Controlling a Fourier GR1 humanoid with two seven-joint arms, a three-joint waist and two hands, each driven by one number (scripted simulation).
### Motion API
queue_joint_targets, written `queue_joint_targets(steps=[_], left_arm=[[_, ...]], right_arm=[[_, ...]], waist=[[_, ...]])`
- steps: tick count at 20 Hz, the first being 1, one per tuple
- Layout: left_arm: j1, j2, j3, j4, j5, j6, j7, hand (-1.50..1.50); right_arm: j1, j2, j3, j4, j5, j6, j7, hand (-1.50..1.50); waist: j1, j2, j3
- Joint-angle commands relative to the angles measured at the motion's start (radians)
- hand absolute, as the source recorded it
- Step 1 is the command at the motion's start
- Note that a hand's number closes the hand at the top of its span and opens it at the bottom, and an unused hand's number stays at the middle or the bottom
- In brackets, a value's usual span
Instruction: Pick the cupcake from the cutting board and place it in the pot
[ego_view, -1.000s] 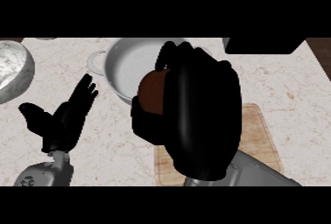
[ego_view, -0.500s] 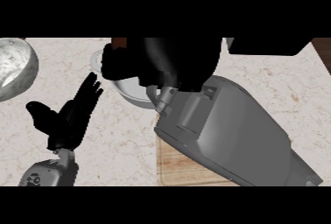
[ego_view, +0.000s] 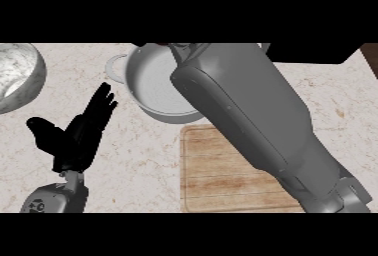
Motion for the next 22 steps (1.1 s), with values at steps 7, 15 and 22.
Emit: queue_joint_targets(steps=[7, 15, 22], left_arm=[[-0.012, -0.003, -0.005, 0.025, -0.009, -0.014, -0.002, 0.00], [-0.029, -0.005, 0.000, 0.016, -0.018, -0.007, 0.010, 0.00], [-0.027, -0.005, 0.005, -0.016, -0.014, -0.002, 0.034, 0.00]], right_arm=[[0.016, 0.007, -0.025, 0.315, -0.171, -0.305, -0.010, 1.50], [-0.008, 0.007, -0.128, 0.412, -0.364, -0.478, -0.139, -1.50], [0.034, 0.007, -0.078, 0.354, -0.286, -0.849, -0.214, -1.50]], waist=[[0.031, 0.009, 0.000], [0.021, 0.009, 0.001], [0.000, -0.003, 0.002]])
